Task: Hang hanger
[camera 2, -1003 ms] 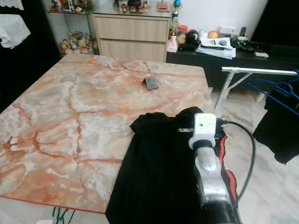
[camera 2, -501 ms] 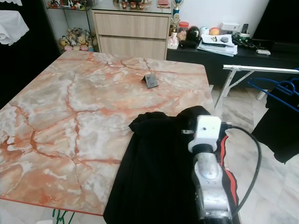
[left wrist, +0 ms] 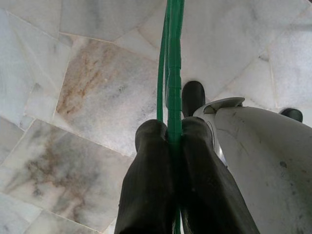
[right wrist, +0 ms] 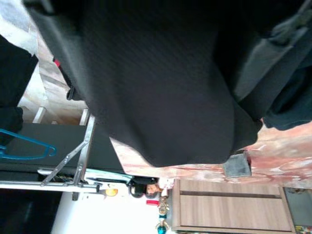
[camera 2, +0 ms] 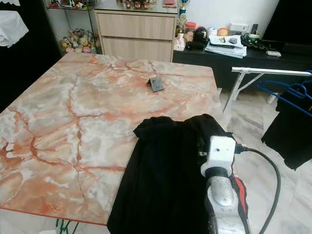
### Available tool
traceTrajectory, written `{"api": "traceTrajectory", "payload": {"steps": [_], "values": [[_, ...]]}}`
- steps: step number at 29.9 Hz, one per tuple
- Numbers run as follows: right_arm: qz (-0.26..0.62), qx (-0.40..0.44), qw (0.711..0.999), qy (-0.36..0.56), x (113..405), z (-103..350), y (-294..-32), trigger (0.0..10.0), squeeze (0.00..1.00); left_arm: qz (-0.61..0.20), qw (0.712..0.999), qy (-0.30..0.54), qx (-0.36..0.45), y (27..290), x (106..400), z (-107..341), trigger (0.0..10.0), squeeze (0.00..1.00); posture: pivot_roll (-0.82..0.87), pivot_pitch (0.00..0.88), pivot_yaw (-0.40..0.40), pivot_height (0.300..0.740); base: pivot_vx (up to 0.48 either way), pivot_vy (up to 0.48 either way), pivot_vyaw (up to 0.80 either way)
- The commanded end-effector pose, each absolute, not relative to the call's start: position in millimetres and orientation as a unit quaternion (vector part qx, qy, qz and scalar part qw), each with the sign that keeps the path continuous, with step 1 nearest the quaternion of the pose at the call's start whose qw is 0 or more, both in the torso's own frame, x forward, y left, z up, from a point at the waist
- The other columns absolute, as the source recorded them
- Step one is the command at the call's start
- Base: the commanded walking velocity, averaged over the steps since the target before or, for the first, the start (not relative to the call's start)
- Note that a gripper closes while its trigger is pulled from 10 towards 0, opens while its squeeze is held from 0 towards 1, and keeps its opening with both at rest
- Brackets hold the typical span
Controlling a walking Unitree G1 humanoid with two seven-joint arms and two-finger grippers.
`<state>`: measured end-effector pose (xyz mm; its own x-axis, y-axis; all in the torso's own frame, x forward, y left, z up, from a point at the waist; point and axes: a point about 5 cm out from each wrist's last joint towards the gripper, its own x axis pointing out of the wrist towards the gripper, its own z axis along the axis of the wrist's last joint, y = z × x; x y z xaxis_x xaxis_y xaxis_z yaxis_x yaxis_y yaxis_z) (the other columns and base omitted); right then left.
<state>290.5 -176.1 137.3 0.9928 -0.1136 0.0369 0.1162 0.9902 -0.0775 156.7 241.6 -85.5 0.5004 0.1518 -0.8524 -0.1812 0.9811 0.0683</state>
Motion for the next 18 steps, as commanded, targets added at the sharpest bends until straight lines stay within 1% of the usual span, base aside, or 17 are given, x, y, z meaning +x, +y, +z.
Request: {"api": "traceTrajectory", "payload": {"steps": [1, 11, 12, 13, 14, 15, 16, 18], "values": [[-0.059, -0.035, 0.998, -0.018, 289.7, 140.0, -173.4, 10.0, 1.00, 0.092, 0.858, 0.505, -0.011, 239.8, 147.6, -89.8, 10.0, 0.00, -0.03, 0.073, -0.011, 0.740, 0.000, 0.000, 0.00], [-0.056, -0.037, 0.998, -0.017, 290.8, 142.4, -167.5, 10.0, 1.00, 0.092, 0.857, 0.506, -0.008, 241.3, 147.3, -89.5, 10.0, 0.00, -0.02, 0.073, -0.010, 0.740, 0.000, 0.000, 0.00], [-0.058, -0.040, 0.997, -0.017, 290.9, 142.7, -167.4, 10.0, 0.91, 0.092, 0.858, 0.506, -0.008, 241.5, 147.3, -89.4, 10.0, 0.00, -0.02, 0.075, -0.009, 0.740, 0.000, 0.000, 0.00], [-0.059, -0.042, 0.997, -0.017, 291.0, 142.9, -167.3, 10.0, 0.55, 0.091, 0.858, 0.506, -0.008, 241.7, 147.4, -89.4, 10.0, 0.00, -0.02, 0.076, -0.009, 0.740, 0.000, 0.000, 0.00], [-0.059, -0.042, 0.997, -0.017, 291.0, 142.9, -167.3, 10.0, 0.55, 0.091, 0.858, 0.506, -0.008, 241.7, 147.4, -89.4, 10.0, 0.00, -0.02, 0.076, -0.009, 0.740, 0.000, 0.000, 0.00], [-0.060, -0.043, 0.997, -0.017, 291.1, 143.0, -167.2, 10.0, 0.11, 0.091, 0.858, 0.506, -0.008, 241.8, 147.4, -89.3, 10.0, 0.00, -0.02, 0.077, -0.009, 0.740, 0.000, 0.000, 0.00], [-0.060, -0.042, 0.997, -0.018, 291.3, 143.3, -166.8, 10.0, 0.00, 0.092, 0.858, 0.505, -0.009, 242.2, 147.7, -89.1, 10.0, 0.00, -0.02, 0.080, -0.009, 0.740, 0.000, 0.000, 0.00], [-0.060, -0.042, 0.997, -0.018, 291.6, 143.3, -166.2, 10.0, 0.00, 0.092, 0.858, 0.505, -0.009, 242.4, 147.8, -89.0, 10.0, 0.00, -0.02, 0.080, -0.009, 0.740, 0.000, 0.000, 0.00]]}}
